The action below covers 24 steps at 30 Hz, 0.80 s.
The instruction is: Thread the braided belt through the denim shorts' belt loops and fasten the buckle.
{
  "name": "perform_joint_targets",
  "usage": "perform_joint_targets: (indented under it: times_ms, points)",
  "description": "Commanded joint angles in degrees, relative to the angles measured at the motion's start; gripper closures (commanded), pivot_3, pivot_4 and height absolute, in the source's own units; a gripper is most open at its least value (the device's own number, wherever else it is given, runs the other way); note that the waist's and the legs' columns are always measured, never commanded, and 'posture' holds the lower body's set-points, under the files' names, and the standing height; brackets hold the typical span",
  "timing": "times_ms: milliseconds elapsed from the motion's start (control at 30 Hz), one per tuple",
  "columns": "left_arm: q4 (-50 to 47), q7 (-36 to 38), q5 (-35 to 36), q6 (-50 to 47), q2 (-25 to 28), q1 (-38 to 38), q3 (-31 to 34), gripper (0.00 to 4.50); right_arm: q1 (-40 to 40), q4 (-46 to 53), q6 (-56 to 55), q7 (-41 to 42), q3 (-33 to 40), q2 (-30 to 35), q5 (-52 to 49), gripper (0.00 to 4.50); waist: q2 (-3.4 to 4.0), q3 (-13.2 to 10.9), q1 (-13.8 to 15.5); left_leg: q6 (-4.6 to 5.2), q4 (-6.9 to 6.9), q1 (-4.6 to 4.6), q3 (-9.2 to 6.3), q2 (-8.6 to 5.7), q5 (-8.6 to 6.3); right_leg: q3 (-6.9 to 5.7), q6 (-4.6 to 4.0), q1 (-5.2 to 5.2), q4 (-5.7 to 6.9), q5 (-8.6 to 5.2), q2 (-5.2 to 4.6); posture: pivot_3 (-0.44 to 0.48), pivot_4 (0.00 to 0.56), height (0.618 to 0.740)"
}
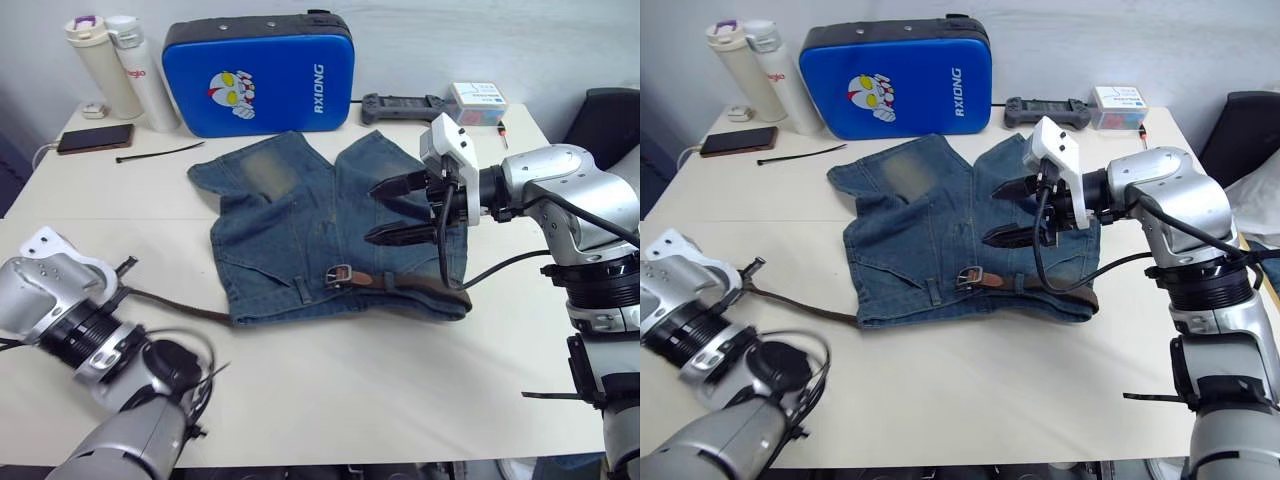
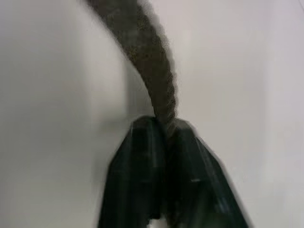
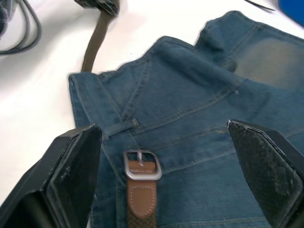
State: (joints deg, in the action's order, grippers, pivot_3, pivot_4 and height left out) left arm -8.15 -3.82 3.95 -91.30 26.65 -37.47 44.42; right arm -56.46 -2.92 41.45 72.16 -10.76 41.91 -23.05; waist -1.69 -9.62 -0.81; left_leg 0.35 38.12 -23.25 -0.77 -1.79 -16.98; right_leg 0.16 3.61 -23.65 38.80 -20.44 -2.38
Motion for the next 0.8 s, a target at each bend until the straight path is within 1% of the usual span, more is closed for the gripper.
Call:
perform_joint_targets:
  times_ms: [33, 67, 100, 133, 233, 300, 467, 567, 633, 667, 733, 800]
  points:
    - [-10.68, 17.81, 7.86, 10.85, 11.81, 14.03, -14.31, 4.41, -1.55, -1.41, -2.3, -1.23, 1.86, -0.08, 1.11, 0.0, 0.06, -0.03, -0.82, -0.01, -0.04, 0.01, -0.02, 0.0, 0.0, 0.0, -0.01, 0.0, -0.01, 0.0, -0.02, 0.0, 0.15, 0.74]
    - [-12.46, 21.51, 8.22, 15.53, 14.99, 18.37, -16.39, 4.41, -1.71, -1.81, -2.5, -1.27, 1.89, -0.29, 1.17, 0.0, 0.08, -0.04, -0.84, -0.01, -0.07, 0.03, -0.03, 0.0, 0.0, -0.01, -0.05, 0.01, -0.07, -0.03, -0.02, 0.0, 0.15, 0.74]
    - [-13.32, 23.65, 8.45, 18.72, 17.19, 21.27, -17.65, 4.41, -1.8, -2.09, -2.65, -1.25, 1.91, -0.41, 1.21, 0.0, 0.14, -0.07, -0.76, -0.01, -0.1, 0.03, -0.02, 0.01, 0.01, 0.01, -0.08, 0.03, -0.17, -0.04, -0.02, 0.0, 0.15, 0.74]
    - [-14.23, 26.51, 8.8, 23.87, 18.6, 24.4, -17.88, 4.41, -1.81, -2.28, -2.82, -1.16, 1.91, -0.48, 1.23, 0.0, 0.19, -0.09, -0.73, -0.01, -0.1, 0.04, -0.03, 0.01, 0.01, 0.0, -0.11, 0.05, -0.35, -0.05, -0.05, 0.0, 0.15, 0.74]
    - [-15.54, 32.78, 8.93, 38.15, 20.62, 30.66, -17.77, 4.41, -1.46, -2.46, -3.31, -0.8, 1.75, -0.61, 1.39, 0.0, 0.26, -0.13, -0.61, 0.02, -0.12, 0.08, -0.05, 0.01, 0.02, -0.02, -0.14, 0.12, -0.51, -0.06, -0.07, 0.0, 0.15, 0.74]
    - [-15.64, 35.26, 9.05, 45.68, 20.62, 31.96, -18.67, 4.41, -1.03, -2.16, -3.16, -0.75, 1.46, -0.76, 1.34, 0.0, 0.27, -0.14, -0.44, 0.06, -0.12, 0.07, -0.06, 0.01, 0.0, -0.04, -0.14, 0.14, -0.56, -0.06, -0.08, 0.0, 0.15, 0.74]
    - [-15.59, 37.09, 10.92, 55.19, 18.01, 27.28, -22.24, 4.41, 0.14, 0.91, 1.01, -1.61, 1.71, -1.71, -0.91, 0.0, 0.27, -0.14, 0.16, 0.17, -0.12, 0.06, -0.05, 0.01, -0.05, -0.04, -0.14, 0.17, -0.61, -0.05, -0.11, 0.0, 0.15, 0.74]
    - [-16.24, 41.75, 8.04, 60.83, 21.7, 25.42, -29.71, 4.41, 2.96, 6.0, 2.6, -4.07, 1.93, -2.38, -1.41, 0.0, 0.27, -0.14, 0.59, 0.19, -0.12, 0.05, -0.04, 0.01, -0.06, -0.05, -0.14, 0.16, -0.58, -0.05, -0.1, 0.0, 0.15, 0.74]
    - [-16.91, 44.69, 8.7, 58.71, 24.35, 20.75, -34.24, 4.41, 4.73, 7.33, -7.16, -7.38, -0.78, -2.45, 5.69, 0.0, 0.33, -0.17, 0.58, 0.21, -0.12, 0.04, 0.0, 0.0, -0.06, -0.01, -0.13, 0.16, -0.5, -0.05, -0.1, 0.0, 0.15, 0.74]
    - [-16.66, 46.1, 7.7, 59.36, 25.92, 18.69, -36.6, 4.41, 5.54, 8.23, -10.55, -8.37, -1.64, -2.65, 7.78, 0.0, 0.32, -0.17, 0.61, 0.22, -0.1, 0.02, 0.01, 0.0, -0.06, -0.01, -0.12, 0.14, -0.47, -0.04, -0.1, 0.0, 0.15, 0.74]
    - [-15.39, 47.81, 5.26, 61.36, 27.92, 15.67, -40.47, 4.41, 6.7, 10.46, -13.37, -9.04, -2.34, -3.11, 9.1, 0.0, 0.34, -0.18, 0.57, 0.22, -0.07, 0.02, 0.0, 0.0, -0.06, -0.01, -0.12, 0.14, -0.5, -0.04, -0.08, 0.0, 0.15, 0.74]
    - [-13.31, 48.78, 3.58, 63.84, 28.02, 13.26, -43.74, 4.41, 6.86, 11.68, -17.37, -11.16, -2.83, -4.33, 11.48, 0.0, 0.43, -0.19, 0.32, 0.22, -0.08, 0.02, 0.03, 0.0, -0.06, 0.02, -0.12, 0.12, -0.42, -0.04, -0.06, 0.0, 0.15, 0.74]
